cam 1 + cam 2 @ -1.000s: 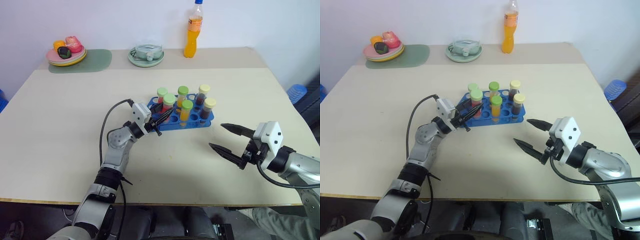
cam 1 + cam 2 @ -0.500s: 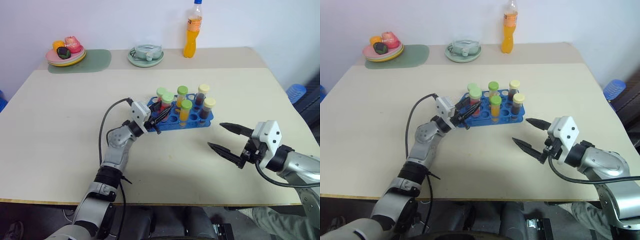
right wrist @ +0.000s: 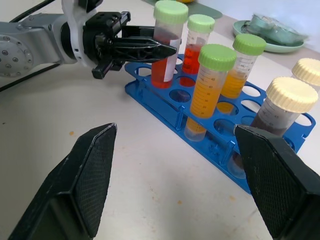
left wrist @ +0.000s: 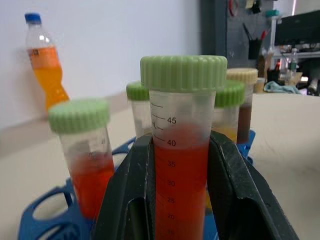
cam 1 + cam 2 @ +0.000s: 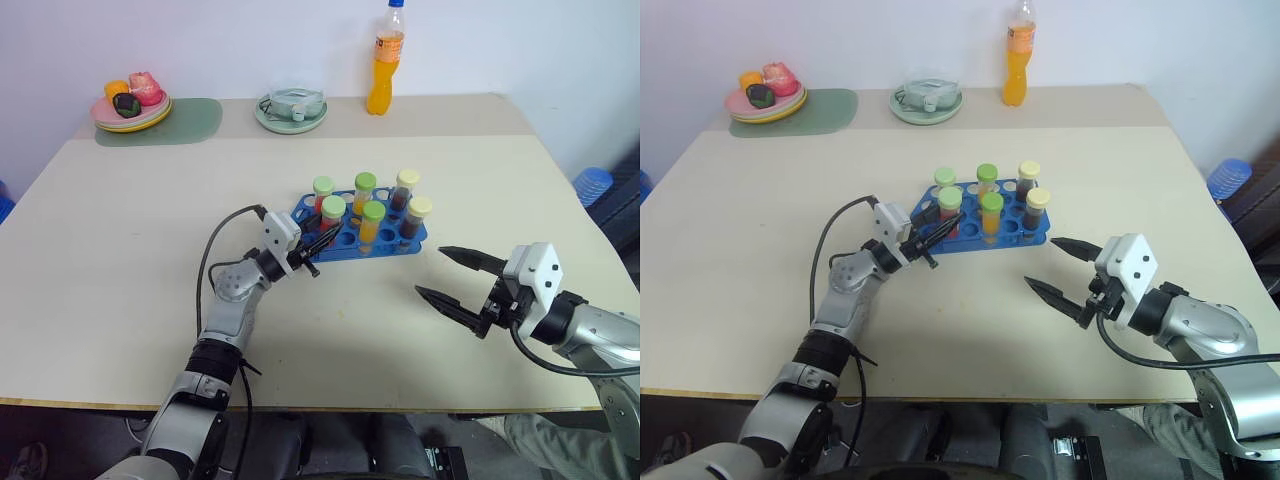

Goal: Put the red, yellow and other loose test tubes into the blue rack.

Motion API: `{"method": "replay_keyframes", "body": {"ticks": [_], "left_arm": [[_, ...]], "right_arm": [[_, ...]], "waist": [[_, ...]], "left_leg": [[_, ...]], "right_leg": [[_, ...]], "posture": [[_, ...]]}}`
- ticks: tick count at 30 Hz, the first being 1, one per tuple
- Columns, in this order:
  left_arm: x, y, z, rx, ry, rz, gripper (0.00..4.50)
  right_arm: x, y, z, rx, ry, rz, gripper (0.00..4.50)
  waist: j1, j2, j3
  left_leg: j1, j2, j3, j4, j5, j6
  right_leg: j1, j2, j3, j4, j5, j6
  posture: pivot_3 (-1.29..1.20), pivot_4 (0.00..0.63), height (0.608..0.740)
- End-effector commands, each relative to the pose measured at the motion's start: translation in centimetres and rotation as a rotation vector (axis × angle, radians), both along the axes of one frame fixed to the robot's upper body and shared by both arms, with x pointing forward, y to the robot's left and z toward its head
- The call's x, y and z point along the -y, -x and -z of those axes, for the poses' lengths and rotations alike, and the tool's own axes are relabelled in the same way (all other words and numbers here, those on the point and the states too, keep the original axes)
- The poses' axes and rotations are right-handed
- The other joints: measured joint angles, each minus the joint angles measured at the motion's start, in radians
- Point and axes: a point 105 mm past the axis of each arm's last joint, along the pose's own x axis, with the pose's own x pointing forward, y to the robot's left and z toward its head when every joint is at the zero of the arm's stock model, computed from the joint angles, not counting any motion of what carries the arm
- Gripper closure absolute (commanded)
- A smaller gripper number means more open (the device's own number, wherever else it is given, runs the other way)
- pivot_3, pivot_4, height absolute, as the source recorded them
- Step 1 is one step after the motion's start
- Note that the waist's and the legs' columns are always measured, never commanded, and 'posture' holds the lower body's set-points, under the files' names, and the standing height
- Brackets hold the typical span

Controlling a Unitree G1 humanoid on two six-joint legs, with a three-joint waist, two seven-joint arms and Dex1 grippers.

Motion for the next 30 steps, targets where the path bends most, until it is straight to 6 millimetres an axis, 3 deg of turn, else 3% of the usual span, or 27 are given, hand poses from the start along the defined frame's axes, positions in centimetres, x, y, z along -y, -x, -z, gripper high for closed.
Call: {"method": "replay_keyframes", "body": {"ticks": [1,4,11,21,30], "left_arm": [[0.5,0.3,-0.1,0.007,-0.007,0.026,3.70],[0.3,0.1,-0.1,-0.003,-0.004,0.022,3.70],[0.1,0.3,-0.7,-0.011,0.028,0.034,0.22],[-2.1,1.0,-0.9,-0.015,-0.017,-0.035,0.10],[-8.1,3.6,-1.0,-0.007,-0.045,-0.103,0.10]], "right_arm": [[-0.3,0.3,-0.6,0.039,0.001,-0.009,0.65],[-0.3,0.3,-0.6,0.039,0.000,-0.007,0.65],[-0.4,0.3,-0.5,0.039,-0.005,-0.004,0.65],[0.2,-1.1,-0.4,0.057,-0.045,0.065,0.65],[2.0,-2.0,0.2,0.074,-0.071,0.167,0.65]], "waist": [[0.000,0.000,0.000],[0.000,0.000,0.000],[0.000,0.000,0.000],[-0.002,0.000,0.000],[-0.002,0.001,0.000]], "left_leg": [[0.000,0.000,0.000,0.000,0.000,0.000],[0.000,0.000,0.000,0.000,0.000,0.000],[0.000,0.000,0.000,0.000,0.000,0.000],[0.000,0.000,0.000,0.000,0.000,0.000],[0.000,0.000,0.000,-0.001,0.000,0.000]], "right_leg": [[0.000,0.000,0.000,0.000,0.000,0.000],[0.000,0.000,0.000,0.000,0.000,0.000],[0.000,0.000,0.000,0.000,0.000,0.000],[0.000,0.000,0.000,0.000,0.000,0.000],[-0.001,0.000,0.000,0.000,0.000,0.000]], "posture": [[0.00,0.150,0.740],[0.00,0.150,0.740],[0.00,0.150,0.740],[0.00,0.150,0.740],[0.00,0.150,0.740]]}}
